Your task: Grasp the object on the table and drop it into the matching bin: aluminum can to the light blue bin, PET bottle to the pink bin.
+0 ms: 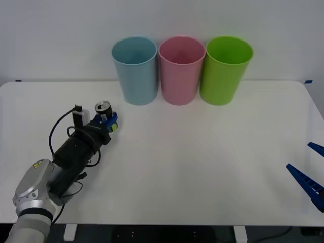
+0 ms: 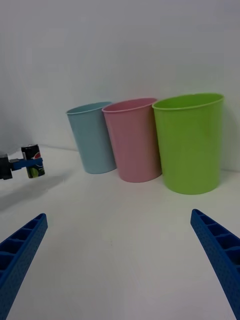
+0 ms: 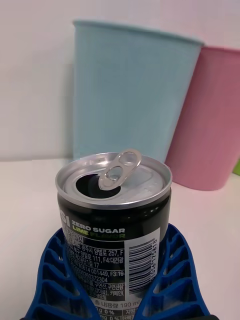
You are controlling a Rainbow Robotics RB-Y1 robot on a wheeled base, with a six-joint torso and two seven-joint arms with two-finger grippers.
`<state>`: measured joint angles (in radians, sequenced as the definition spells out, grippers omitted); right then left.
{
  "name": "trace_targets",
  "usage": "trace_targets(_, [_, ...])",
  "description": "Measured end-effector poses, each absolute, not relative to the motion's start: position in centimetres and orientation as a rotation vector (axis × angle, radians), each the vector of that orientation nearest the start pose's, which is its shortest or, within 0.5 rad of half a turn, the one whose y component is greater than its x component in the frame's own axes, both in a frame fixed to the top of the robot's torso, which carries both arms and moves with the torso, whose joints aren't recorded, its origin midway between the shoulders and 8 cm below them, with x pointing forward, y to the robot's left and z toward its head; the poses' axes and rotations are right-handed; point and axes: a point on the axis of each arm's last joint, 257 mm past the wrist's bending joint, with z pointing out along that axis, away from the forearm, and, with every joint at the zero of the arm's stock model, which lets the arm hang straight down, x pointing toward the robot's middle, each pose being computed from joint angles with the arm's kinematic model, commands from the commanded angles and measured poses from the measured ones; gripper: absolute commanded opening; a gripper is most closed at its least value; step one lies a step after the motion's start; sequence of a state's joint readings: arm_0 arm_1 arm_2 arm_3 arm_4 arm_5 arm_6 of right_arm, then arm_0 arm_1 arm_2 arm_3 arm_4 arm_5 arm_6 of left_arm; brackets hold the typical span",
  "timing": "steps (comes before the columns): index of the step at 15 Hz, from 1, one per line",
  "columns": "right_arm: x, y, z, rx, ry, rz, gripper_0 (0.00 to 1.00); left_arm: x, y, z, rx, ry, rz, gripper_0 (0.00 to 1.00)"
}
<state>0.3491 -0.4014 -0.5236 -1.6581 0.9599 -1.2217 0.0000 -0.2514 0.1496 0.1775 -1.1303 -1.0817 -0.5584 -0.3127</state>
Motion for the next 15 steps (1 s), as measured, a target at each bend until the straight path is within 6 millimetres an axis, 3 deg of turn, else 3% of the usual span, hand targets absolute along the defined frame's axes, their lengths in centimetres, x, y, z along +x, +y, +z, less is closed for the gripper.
trace_targets(7, [34.2,-33.0,-16.9,-0.465,1.441,0.567,1.00,57.3,23.4,-17.4,0.164,1.404,-0.393,0.00])
trace_targets(15, [34.2,-33.0,-16.9,-0.465,1.441,0.567,1.00,57.9,20.6,-7.5,0.115,1.276,-0.599,0.00])
